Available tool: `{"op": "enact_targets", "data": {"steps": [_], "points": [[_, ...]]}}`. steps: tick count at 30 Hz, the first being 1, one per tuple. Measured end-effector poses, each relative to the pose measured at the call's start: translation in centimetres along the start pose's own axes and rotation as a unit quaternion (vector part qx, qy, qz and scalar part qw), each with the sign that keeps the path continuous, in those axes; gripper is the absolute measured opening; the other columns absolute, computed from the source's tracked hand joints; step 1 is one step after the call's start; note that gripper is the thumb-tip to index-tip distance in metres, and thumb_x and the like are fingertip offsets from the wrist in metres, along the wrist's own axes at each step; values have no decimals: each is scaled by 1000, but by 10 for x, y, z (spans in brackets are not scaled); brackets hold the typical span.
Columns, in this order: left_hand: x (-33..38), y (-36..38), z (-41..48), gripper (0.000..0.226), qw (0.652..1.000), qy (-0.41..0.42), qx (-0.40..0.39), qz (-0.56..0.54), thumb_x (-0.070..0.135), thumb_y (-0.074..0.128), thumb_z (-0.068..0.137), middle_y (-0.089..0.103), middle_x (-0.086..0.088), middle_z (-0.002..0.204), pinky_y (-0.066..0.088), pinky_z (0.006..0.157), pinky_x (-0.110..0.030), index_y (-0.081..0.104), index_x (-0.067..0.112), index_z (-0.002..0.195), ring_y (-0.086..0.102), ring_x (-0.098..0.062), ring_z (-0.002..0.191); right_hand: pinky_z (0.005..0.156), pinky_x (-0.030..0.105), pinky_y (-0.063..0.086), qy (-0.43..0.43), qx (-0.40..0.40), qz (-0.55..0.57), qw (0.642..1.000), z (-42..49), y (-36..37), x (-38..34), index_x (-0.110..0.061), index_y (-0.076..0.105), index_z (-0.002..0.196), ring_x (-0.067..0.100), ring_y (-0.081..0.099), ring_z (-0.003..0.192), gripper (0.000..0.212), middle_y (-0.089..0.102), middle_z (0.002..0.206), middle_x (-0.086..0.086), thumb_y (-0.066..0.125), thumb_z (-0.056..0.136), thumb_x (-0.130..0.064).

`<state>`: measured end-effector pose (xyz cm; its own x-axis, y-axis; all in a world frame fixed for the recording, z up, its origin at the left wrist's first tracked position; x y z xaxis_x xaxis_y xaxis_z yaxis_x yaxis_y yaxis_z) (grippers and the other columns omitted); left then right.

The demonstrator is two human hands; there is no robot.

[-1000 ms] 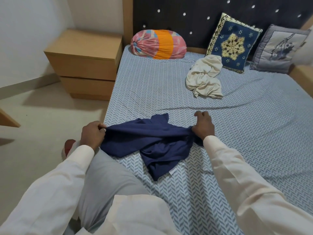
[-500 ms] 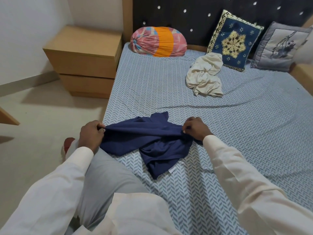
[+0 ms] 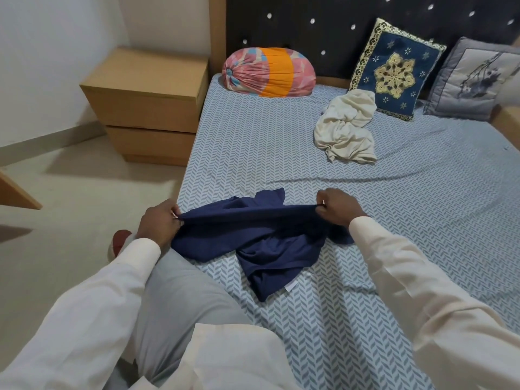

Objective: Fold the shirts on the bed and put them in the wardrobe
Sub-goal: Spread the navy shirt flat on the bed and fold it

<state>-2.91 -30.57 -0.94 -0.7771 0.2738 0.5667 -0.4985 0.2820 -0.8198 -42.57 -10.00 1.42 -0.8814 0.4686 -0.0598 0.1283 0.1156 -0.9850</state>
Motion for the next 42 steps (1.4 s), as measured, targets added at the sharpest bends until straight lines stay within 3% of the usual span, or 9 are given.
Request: {"op": "enact_targets", "data": {"steps": [10,13,15,21,25,28,32,38,42], "points": [[41,19,11,23,926,-22,-223,303,15,47,88,68,-12,112,52,83,-32,59,10,108,67,-28,101,54,21,46,224,-282,51,932,-26,27,-7,-12,65,91,24,60,59,23,66,72,10,50,89,-30],[53,20,28,22,943,-177,-275,-58,13,47,96,70,-22,85,59,64,-33,56,-6,102,71,-31,72,57,36,59,359,-255,327,836,-19,41,-2,-2,62,82,25,58,44,27,61,57,16,52,88,-26],[78,16,51,33,849,-266,-248,-382,17,31,106,66,-22,83,59,68,-41,47,-5,124,68,-34,80,61,42,59,345,-204,521,753,6,24,-9,-1,54,91,29,62,53,28,57,72,19,45,97,-27],[240,-125,142,24,740,-33,-59,-669,16,32,105,61,-4,95,48,84,-43,55,20,107,59,-22,91,79,49,58,125,144,813,551,91,-175,-38,-16,56,98,25,60,84,20,55,95,8,37,101,-16],[295,-215,160,33,725,87,8,-683,17,42,103,67,-9,116,57,86,-41,55,17,133,65,-23,104,79,44,56,95,310,719,615,102,-287,-21,-22,58,92,25,57,99,18,57,97,4,41,91,-16],[291,-231,157,37,787,126,40,-602,13,36,104,62,-3,126,53,95,-39,53,23,135,60,-19,115,100,39,39,171,411,487,751,79,-320,-1,-15,70,100,30,54,117,34,53,132,17,45,86,-33],[249,-199,155,41,907,140,128,-376,13,35,103,52,-3,141,39,108,-33,49,19,141,50,-22,128,98,38,43,204,495,279,797,39,-302,15,-1,69,97,31,53,120,36,54,137,9,55,80,-29],[160,-102,130,30,978,155,141,-23,8,45,92,47,-19,129,38,99,-40,68,5,112,44,-38,118,78,37,50,189,378,194,885,25,-189,27,-5,69,95,32,61,104,29,65,114,11,55,79,-25],[112,-43,87,37,977,178,-9,117,26,44,90,50,-14,109,39,88,-38,69,20,117,44,-33,106,67,37,45,196,196,121,953,5,-100,29,-6,61,83,43,64,86,30,67,88,24,46,72,-29]]}}
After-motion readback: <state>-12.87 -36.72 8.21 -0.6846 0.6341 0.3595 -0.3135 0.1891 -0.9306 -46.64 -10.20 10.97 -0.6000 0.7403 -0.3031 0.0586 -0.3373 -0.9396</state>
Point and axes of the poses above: each hand's wrist, its own z-axis towards the middle knuckle, its own y-axis out of the palm, x = y × z, the point moved 5 cm from there along z, towards the middle knuckle
